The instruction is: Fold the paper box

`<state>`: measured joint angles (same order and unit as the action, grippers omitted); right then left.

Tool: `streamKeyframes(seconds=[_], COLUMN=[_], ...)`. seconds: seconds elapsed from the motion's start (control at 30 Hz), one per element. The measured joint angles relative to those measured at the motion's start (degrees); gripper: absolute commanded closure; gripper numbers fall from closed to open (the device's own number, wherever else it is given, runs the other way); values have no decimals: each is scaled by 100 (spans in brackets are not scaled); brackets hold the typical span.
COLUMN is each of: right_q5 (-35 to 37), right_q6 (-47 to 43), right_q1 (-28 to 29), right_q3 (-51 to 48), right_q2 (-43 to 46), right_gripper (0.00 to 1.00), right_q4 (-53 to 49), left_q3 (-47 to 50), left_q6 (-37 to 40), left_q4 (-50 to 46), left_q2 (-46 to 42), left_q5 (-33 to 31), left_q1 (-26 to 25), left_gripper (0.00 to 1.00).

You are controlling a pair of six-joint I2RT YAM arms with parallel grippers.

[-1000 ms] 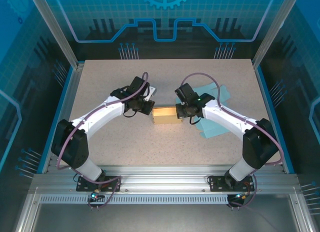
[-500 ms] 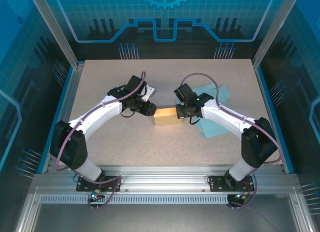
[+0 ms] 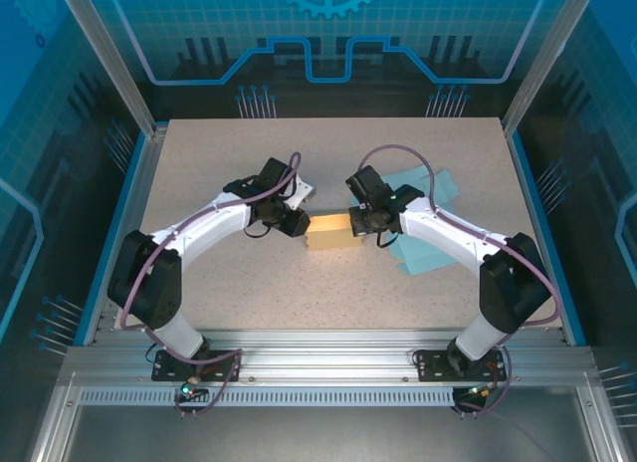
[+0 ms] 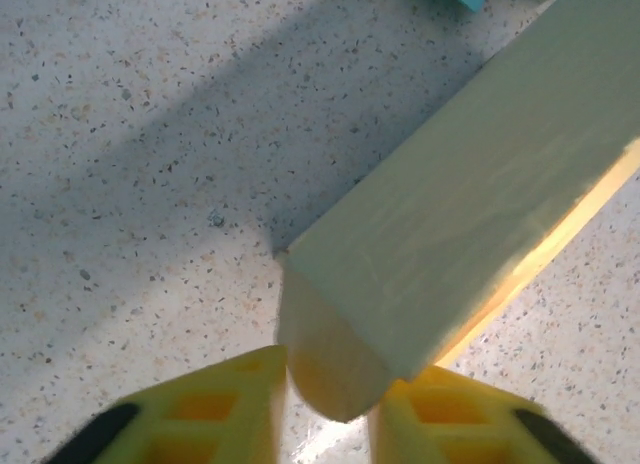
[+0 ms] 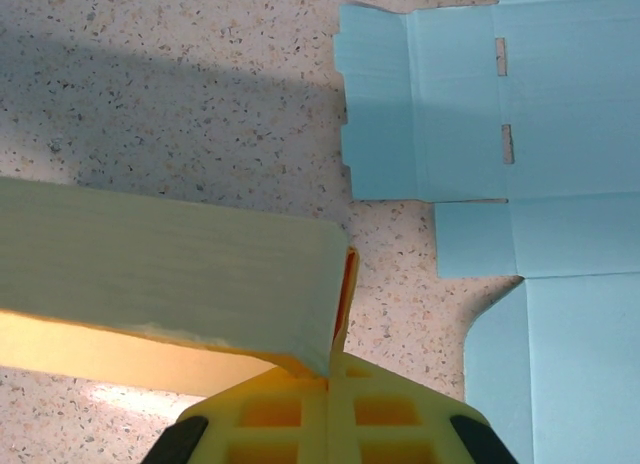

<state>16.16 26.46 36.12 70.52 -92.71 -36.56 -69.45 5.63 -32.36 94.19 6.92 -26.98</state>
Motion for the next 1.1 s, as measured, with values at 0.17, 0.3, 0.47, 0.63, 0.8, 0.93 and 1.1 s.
streamKeyframes(seconds=[0.17, 0.3, 0.47, 0.63, 0.8, 0.93, 1.1], right_q5=[-9, 17, 42, 125, 164, 116, 31], right_q6=[-57, -61, -66, -103, -122, -133, -197], right_q1=[22, 22, 22, 22, 22, 22, 22], right_q3=[0, 13, 26, 55, 140, 164, 238], right_q2=[-13, -50, -72, -116, -160, -164, -166], right_gripper=[100, 99, 80, 75, 69, 63, 55], right_q4=[13, 15, 13, 11, 15, 79, 149], left_q3=[-72, -310, -514, -514, -514, -507, -505], left_q6=[-81, -168, -264, -264, -247, -223, -203], left_q4=[24, -236, -470, -577, -577, -573, -570], left_q2=[50, 96, 125, 140, 146, 168, 203], left_q5=[-20, 13, 87, 90, 90, 90, 90], left_q1=[0, 0, 2, 24, 26, 26, 26], left_gripper=[100, 100, 100, 100, 100, 100, 100])
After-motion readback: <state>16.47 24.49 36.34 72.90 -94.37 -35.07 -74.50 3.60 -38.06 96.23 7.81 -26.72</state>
